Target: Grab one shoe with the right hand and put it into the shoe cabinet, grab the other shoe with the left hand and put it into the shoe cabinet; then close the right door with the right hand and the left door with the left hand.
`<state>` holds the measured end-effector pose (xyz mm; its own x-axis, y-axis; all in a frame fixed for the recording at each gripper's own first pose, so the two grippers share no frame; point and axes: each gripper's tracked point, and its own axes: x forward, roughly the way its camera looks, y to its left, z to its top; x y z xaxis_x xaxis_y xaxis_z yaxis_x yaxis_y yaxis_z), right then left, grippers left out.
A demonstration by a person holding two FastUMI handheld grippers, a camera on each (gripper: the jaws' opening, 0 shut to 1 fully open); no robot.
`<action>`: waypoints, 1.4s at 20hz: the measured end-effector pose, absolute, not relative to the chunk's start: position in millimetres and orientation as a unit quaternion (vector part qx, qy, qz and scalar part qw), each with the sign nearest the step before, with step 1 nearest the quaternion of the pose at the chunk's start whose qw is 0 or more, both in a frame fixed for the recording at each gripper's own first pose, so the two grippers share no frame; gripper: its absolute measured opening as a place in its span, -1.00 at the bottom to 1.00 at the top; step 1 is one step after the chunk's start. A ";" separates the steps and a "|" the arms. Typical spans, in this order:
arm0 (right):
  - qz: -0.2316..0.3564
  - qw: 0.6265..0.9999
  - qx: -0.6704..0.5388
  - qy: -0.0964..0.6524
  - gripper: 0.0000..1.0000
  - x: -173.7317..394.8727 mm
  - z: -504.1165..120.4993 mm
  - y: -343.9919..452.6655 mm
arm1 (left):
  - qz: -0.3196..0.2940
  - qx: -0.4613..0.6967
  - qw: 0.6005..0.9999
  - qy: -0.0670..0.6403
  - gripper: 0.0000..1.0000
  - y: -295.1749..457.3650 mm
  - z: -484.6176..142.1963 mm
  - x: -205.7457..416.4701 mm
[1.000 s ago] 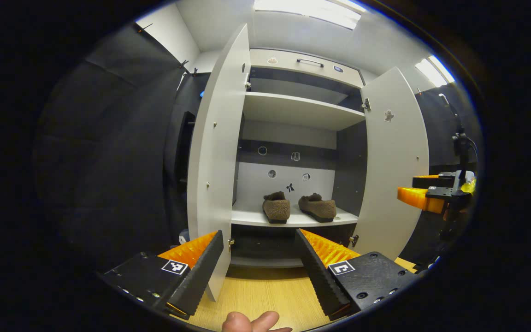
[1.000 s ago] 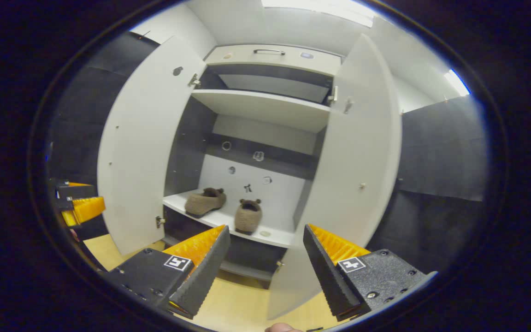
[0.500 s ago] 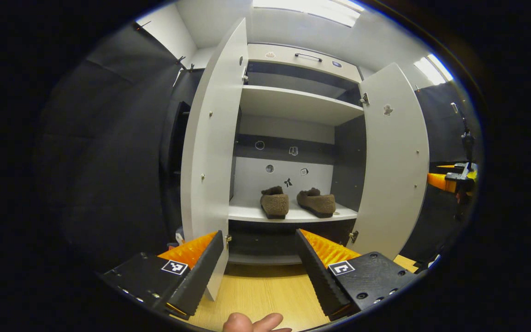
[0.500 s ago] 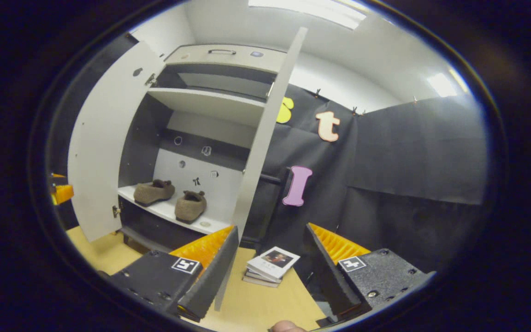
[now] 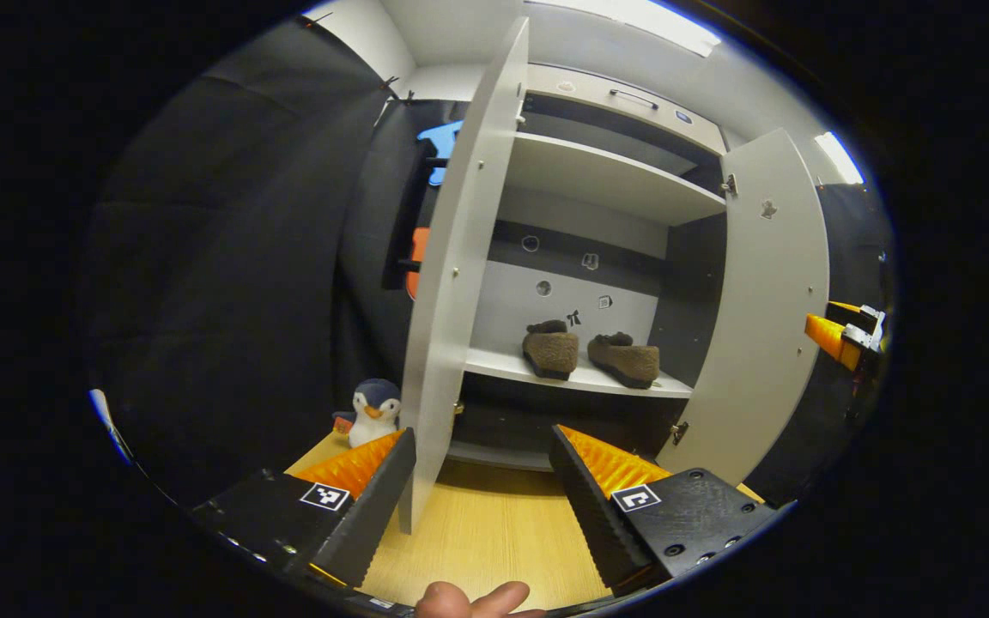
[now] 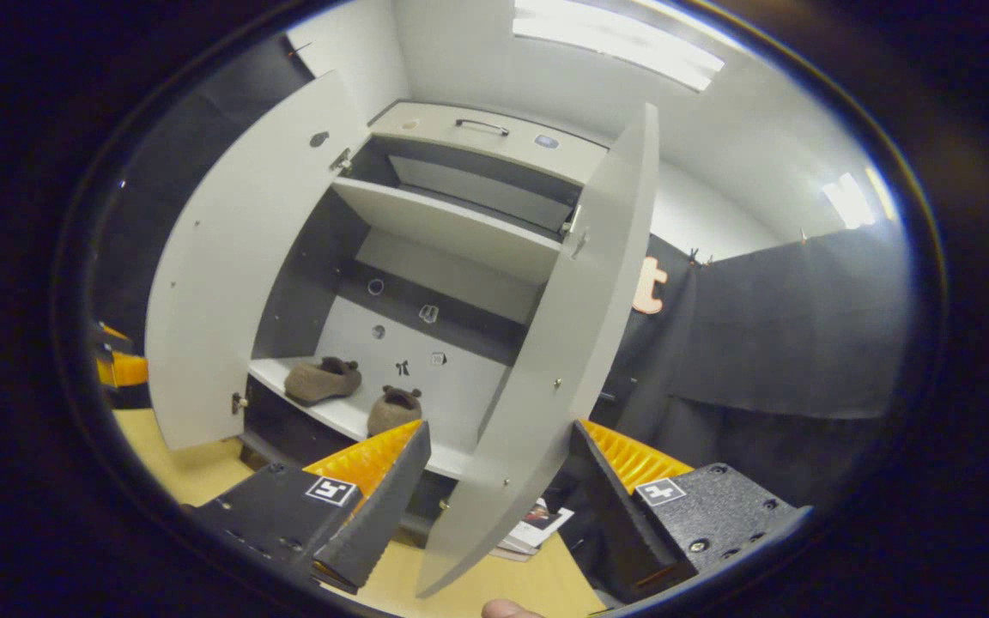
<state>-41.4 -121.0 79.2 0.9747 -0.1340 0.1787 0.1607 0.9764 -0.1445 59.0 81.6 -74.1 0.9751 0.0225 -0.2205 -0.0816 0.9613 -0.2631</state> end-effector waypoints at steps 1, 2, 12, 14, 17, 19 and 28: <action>-0.076 0.991 -0.068 -0.082 1.00 -41.5 79.4 -121.3 | 0.034 -0.145 0.982 0.115 0.90 88.0 -80.5 53.1; -0.079 0.992 -0.062 -0.080 1.00 -41.3 78.9 -124.0 | 0.042 -0.154 0.980 0.121 0.89 93.7 -87.4 49.9; 0.159 0.957 -0.218 -0.106 0.99 -61.6 65.5 64.0 | 0.066 -0.149 0.980 0.115 0.90 112.9 -76.8 46.0; 0.134 0.972 -0.172 -0.084 1.00 -64.6 57.9 37.1 | 0.059 -0.145 0.981 0.115 0.89 108.9 -78.7 43.2; 0.014 0.992 -0.079 -0.101 1.00 -73.3 85.3 -65.5 | 0.049 -0.146 0.979 0.136 0.90 97.8 -88.8 46.7; -0.073 0.989 -0.060 -0.112 0.99 -84.7 89.0 -139.8 | 0.036 -0.148 0.978 0.145 0.89 87.3 -91.1 53.1; -0.107 0.993 -0.052 -0.019 0.91 -29.0 37.3 -229.0 | 0.038 -0.123 0.980 0.153 0.91 78.1 -92.9 66.7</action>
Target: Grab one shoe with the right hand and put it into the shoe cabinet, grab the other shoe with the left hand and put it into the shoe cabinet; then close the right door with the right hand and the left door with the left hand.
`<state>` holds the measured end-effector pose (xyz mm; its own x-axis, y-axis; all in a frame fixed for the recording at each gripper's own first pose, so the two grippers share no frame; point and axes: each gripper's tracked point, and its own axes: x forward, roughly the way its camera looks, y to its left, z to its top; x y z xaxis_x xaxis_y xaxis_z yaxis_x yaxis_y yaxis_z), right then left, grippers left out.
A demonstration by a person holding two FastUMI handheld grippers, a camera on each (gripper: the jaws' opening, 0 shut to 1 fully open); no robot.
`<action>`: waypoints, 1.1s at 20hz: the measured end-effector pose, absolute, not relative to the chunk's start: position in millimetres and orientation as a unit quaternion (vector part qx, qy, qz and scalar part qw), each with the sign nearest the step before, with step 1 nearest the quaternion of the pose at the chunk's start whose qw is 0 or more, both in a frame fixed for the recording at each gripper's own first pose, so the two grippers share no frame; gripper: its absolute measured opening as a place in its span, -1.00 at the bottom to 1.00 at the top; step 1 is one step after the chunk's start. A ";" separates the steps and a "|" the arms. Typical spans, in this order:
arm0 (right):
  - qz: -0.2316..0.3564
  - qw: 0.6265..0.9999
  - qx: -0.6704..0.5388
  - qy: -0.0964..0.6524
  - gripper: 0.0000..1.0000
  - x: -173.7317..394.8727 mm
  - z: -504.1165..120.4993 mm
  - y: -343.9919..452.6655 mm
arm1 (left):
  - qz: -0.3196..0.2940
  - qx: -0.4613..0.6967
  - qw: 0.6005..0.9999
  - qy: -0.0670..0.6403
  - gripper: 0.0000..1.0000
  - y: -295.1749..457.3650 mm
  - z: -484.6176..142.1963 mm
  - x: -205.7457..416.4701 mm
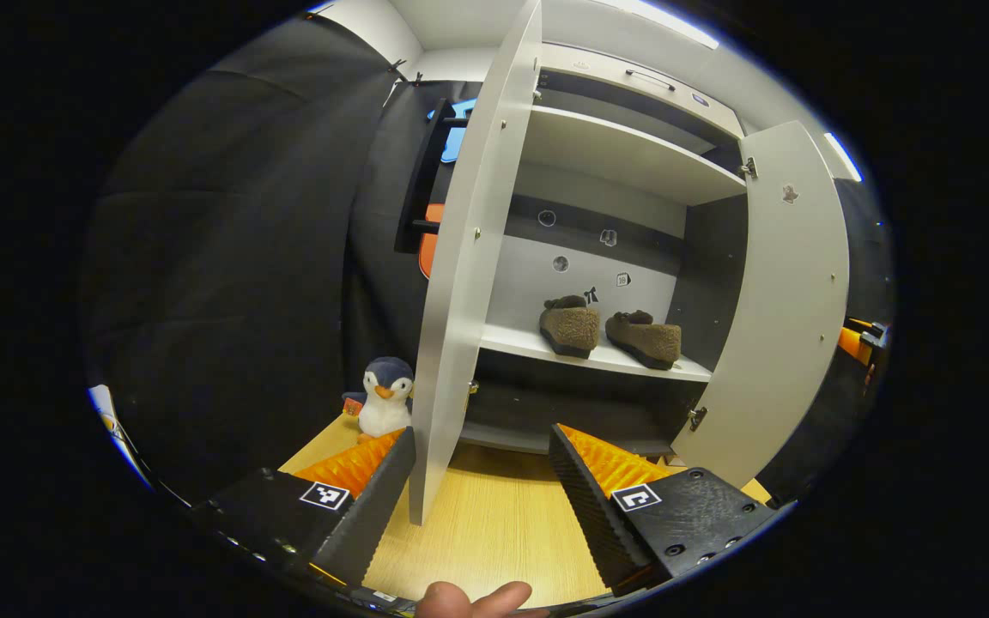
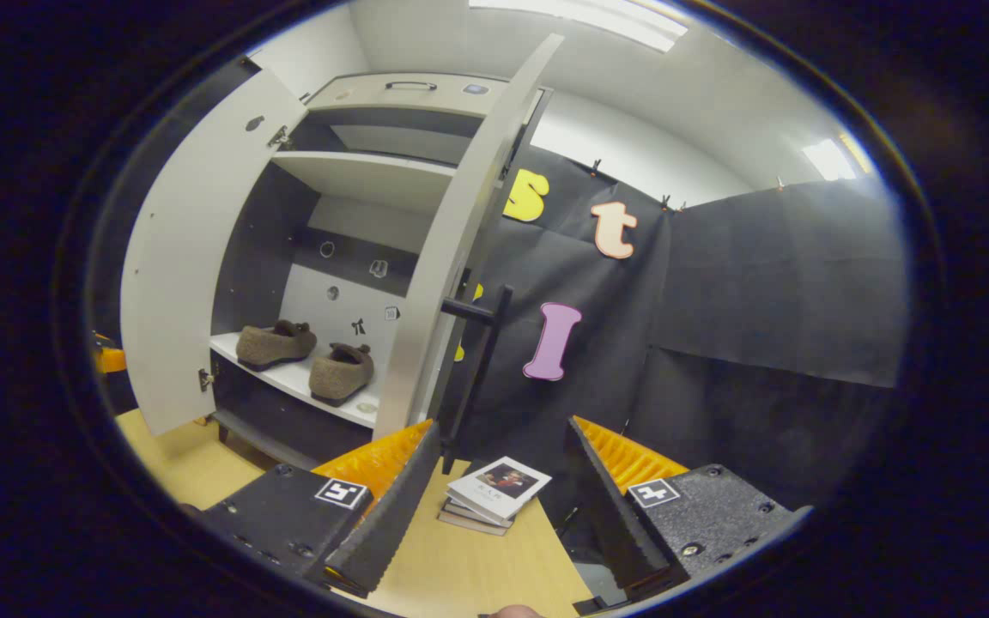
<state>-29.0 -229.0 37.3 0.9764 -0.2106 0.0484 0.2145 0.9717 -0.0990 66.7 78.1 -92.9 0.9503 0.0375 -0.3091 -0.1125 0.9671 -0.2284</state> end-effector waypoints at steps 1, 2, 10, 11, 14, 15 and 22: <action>-0.096 0.994 -0.035 -0.027 0.90 -30.0 43.0 -220.0 | 0.046 -0.119 0.980 0.156 0.90 81.1 -95.8 63.9; -0.080 0.996 -0.033 -0.034 0.89 -29.0 45.7 -205.9 | 0.052 -0.116 0.979 0.160 0.90 82.6 -98.7 60.8; 0.044 0.996 -0.050 -0.063 0.90 10.5 58.1 -106.5 | 0.105 -0.125 0.970 0.182 0.90 103.2 -109.7 33.5; 0.059 0.995 -0.048 -0.060 0.90 16.7 56.8 -95.6 | 0.112 -0.123 0.969 0.184 0.90 107.6 -109.4 28.9; 0.107 0.992 -0.055 -0.041 0.90 35.7 48.0 -57.6 | 0.133 -0.119 0.967 0.181 0.91 121.8 -105.1 12.4; 0.117 0.991 -0.057 -0.039 0.94 38.5 48.1 -48.5 | 0.144 -0.113 0.967 0.179 1.00 129.2 -103.8 6.4; 0.113 0.992 -0.048 -0.027 0.97 33.0 36.5 -37.3 | 0.201 -0.099 0.964 0.144 0.90 204.0 -84.7 0.2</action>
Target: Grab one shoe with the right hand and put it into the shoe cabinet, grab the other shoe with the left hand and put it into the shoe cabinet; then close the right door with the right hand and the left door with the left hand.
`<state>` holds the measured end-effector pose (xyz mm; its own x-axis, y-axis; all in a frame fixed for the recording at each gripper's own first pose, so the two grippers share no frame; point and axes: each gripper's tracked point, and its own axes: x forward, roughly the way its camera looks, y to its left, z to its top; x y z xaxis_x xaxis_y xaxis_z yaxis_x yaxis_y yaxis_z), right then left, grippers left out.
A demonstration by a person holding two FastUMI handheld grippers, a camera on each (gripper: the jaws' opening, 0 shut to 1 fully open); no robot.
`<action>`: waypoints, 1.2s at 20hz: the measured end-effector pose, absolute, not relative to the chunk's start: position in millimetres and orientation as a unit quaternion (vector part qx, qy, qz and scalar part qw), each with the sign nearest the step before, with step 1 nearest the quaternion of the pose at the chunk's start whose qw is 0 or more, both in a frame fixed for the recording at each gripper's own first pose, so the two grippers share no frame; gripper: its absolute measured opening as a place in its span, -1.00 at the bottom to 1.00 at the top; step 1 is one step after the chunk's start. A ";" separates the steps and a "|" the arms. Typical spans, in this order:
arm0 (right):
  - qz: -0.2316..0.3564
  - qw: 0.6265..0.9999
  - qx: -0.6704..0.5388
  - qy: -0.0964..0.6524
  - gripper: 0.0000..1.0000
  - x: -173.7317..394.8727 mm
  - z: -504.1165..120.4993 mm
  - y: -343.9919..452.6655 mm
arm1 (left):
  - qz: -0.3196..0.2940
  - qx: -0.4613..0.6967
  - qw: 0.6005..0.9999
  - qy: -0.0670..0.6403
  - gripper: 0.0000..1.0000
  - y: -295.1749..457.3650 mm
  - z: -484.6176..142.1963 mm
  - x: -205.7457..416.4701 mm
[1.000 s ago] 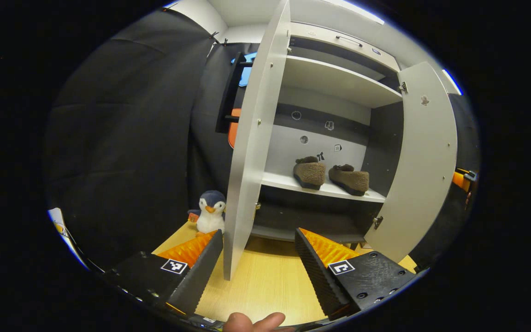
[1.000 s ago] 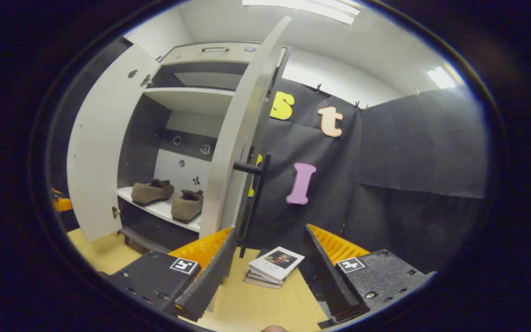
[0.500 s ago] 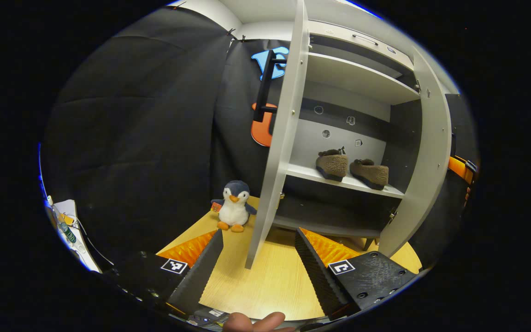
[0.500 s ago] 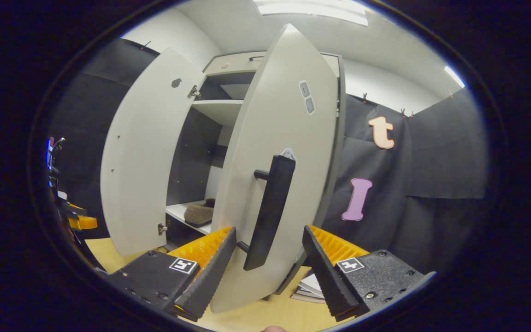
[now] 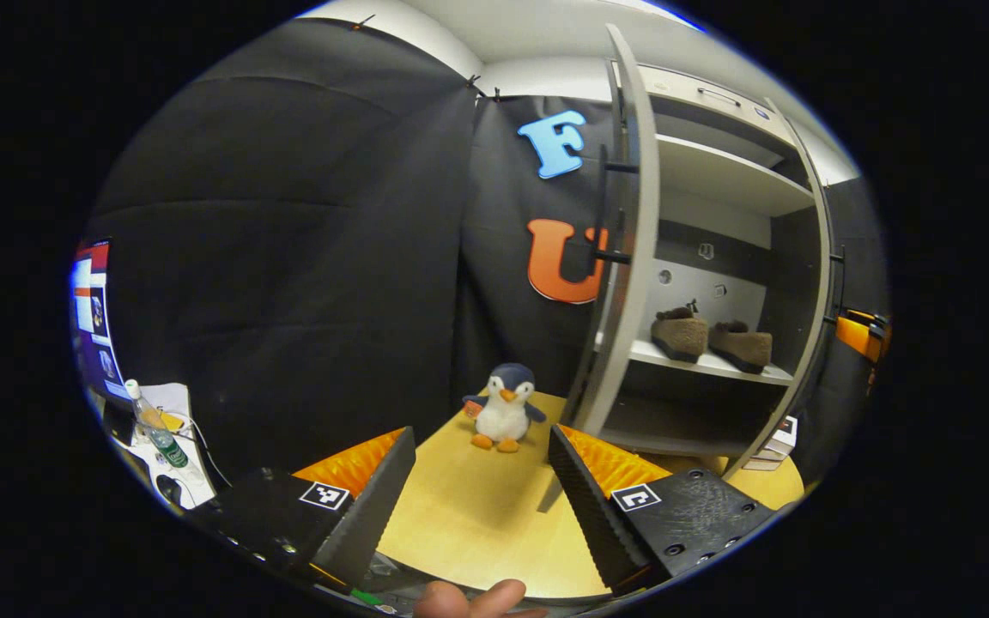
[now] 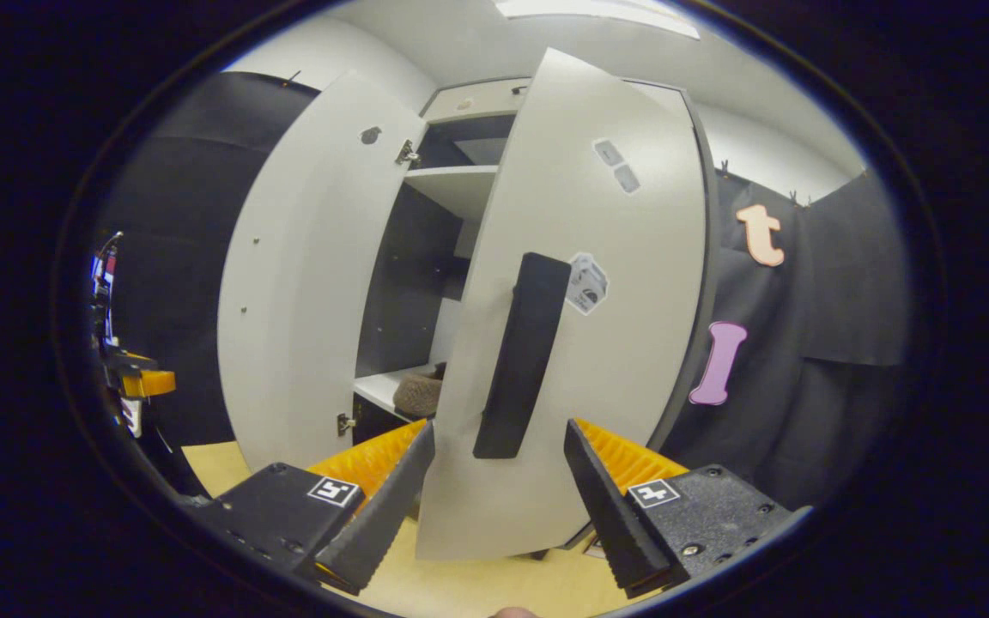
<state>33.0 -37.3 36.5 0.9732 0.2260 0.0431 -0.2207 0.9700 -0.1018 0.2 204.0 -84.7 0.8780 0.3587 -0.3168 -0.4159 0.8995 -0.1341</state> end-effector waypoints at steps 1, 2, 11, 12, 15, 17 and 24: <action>0.110 0.993 -0.045 -0.021 0.99 29.2 33.4 -39.8 | 0.192 -0.099 0.966 0.144 0.90 209.5 -83.2 10.3; 0.107 0.993 -0.042 -0.017 0.97 25.7 30.9 -42.5 | 0.184 -0.093 0.967 0.149 0.89 214.9 -85.2 17.2; 0.078 0.995 -0.049 0.025 0.98 -18.7 3.3 -62.2 | 0.082 -0.073 0.985 0.136 0.91 188.7 -79.8 112.4; 0.075 0.996 -0.046 0.028 0.97 -23.6 1.0 -63.6 | 0.080 -0.043 0.988 0.124 0.84 190.0 -73.3 113.1; 0.075 0.996 -0.039 0.041 0.97 -28.0 -5.7 -61.3 | 0.054 -0.041 0.990 0.124 0.60 168.6 -67.3 114.9; 0.074 0.995 -0.042 0.043 0.97 -30.7 -8.7 -59.8 | 0.039 -0.060 0.989 0.126 0.87 151.4 -70.6 116.0; 0.086 0.995 -0.022 0.049 0.98 -23.9 -13.6 -51.7 | 0.017 -0.128 0.981 0.142 0.88 105.3 -79.8 128.7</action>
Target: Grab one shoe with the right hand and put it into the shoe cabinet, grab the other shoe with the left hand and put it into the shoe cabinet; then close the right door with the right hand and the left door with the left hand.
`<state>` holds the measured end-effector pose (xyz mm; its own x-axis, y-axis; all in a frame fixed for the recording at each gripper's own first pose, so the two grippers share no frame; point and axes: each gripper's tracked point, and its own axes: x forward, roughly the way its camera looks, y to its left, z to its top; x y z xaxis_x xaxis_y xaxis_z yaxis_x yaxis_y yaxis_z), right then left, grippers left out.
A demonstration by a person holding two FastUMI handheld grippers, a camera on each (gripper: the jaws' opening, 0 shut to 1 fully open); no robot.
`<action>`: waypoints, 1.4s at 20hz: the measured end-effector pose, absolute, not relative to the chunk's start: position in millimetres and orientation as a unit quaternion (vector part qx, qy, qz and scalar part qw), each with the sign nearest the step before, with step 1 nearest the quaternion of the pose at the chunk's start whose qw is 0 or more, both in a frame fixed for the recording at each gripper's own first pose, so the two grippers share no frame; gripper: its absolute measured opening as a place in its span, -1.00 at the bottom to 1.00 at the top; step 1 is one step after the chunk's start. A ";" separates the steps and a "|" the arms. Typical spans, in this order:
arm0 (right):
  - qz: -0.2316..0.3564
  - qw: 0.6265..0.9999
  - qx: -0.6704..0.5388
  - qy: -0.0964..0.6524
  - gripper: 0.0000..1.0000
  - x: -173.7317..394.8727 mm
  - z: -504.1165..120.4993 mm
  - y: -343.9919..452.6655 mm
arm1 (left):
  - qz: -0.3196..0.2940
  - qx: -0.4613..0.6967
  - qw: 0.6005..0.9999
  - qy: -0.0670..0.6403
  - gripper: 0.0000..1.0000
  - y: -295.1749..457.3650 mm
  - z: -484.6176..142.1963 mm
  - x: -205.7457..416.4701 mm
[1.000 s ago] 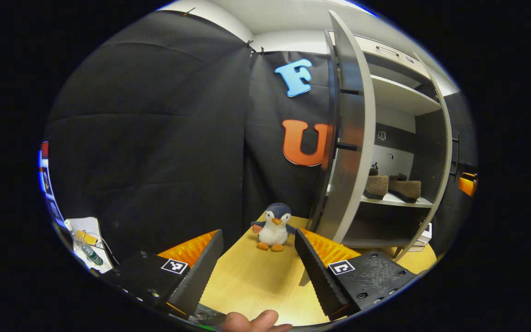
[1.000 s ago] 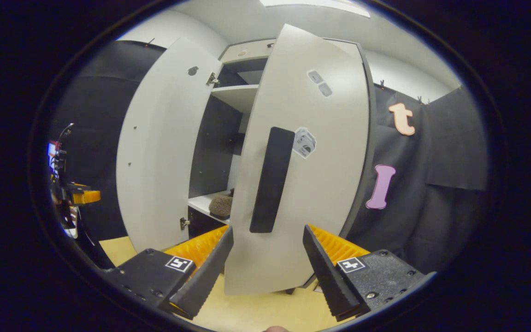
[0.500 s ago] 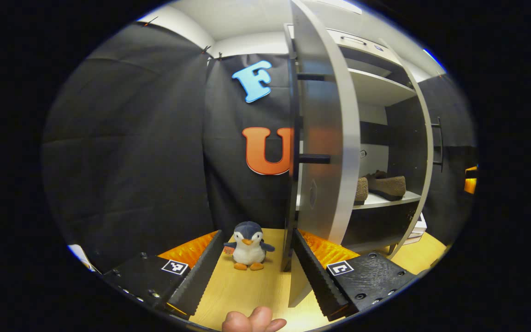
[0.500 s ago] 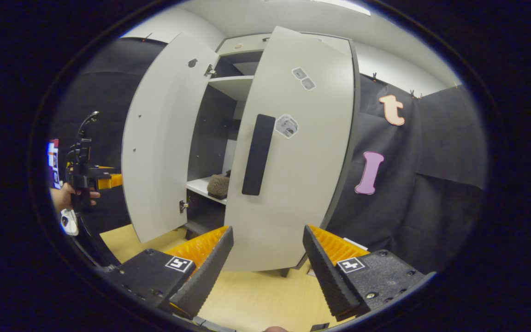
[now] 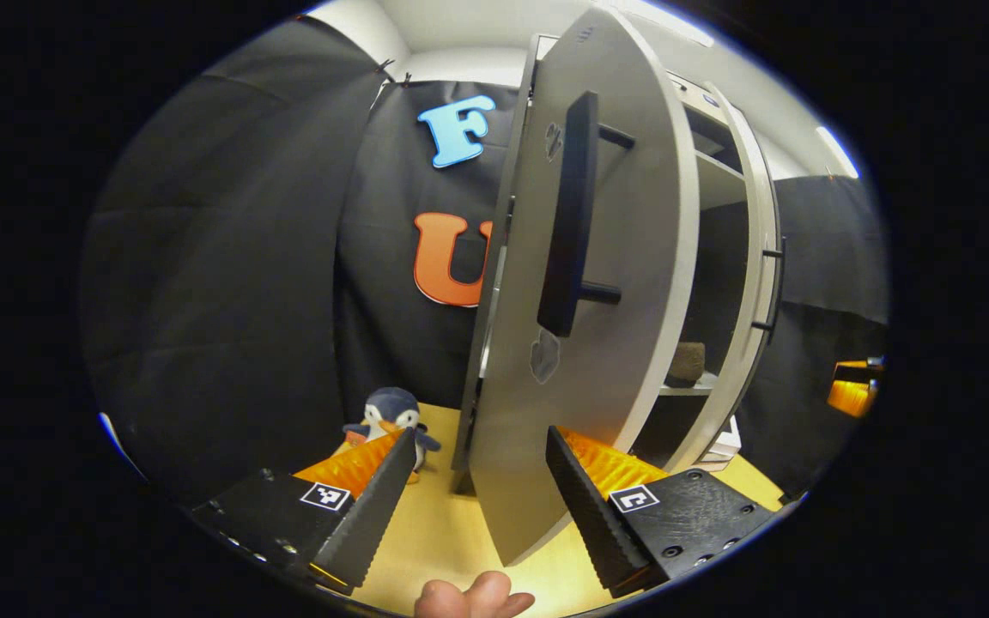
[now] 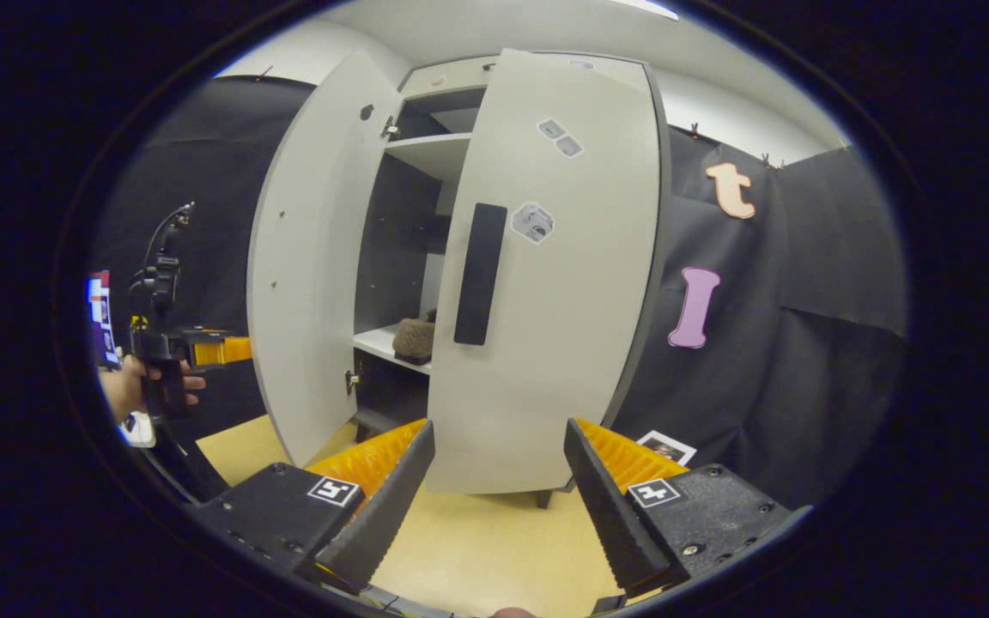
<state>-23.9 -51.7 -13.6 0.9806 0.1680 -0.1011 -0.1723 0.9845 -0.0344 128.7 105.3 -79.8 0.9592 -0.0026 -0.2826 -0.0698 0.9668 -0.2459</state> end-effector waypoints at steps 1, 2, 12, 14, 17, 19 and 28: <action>0.089 0.994 -0.021 0.051 0.98 -23.6 -14.2 -50.5 | 0.009 -0.143 0.979 0.144 0.87 97.8 -81.3 132.1; 0.088 0.995 -0.020 0.051 0.97 -22.5 -14.5 -52.0 | -0.001 -0.164 0.975 0.150 0.87 89.0 -83.4 135.9; 0.069 0.997 0.005 0.045 0.97 -26.6 -10.4 -67.6 | -0.090 -0.204 0.958 0.182 0.89 16.2 -70.4 140.2; 0.064 0.997 0.003 0.034 0.97 -33.2 -7.5 -62.3 | -0.042 -0.176 0.969 0.166 0.89 35.6 -55.0 122.5; 0.039 0.999 0.004 0.009 1.00 -39.0 -1.8 -57.5 | 0.012 -0.161 0.978 0.131 0.88 49.2 -25.8 100.8; 0.028 1.000 0.001 0.002 0.96 -38.0 -2.6 -45.1 | 0.013 -0.167 0.980 0.111 0.88 46.8 -12.9 94.4; 0.030 0.999 0.013 -0.023 0.97 -29.9 13.4 -2.0 | 0.022 -0.082 0.994 0.072 0.90 31.7 14.4 60.0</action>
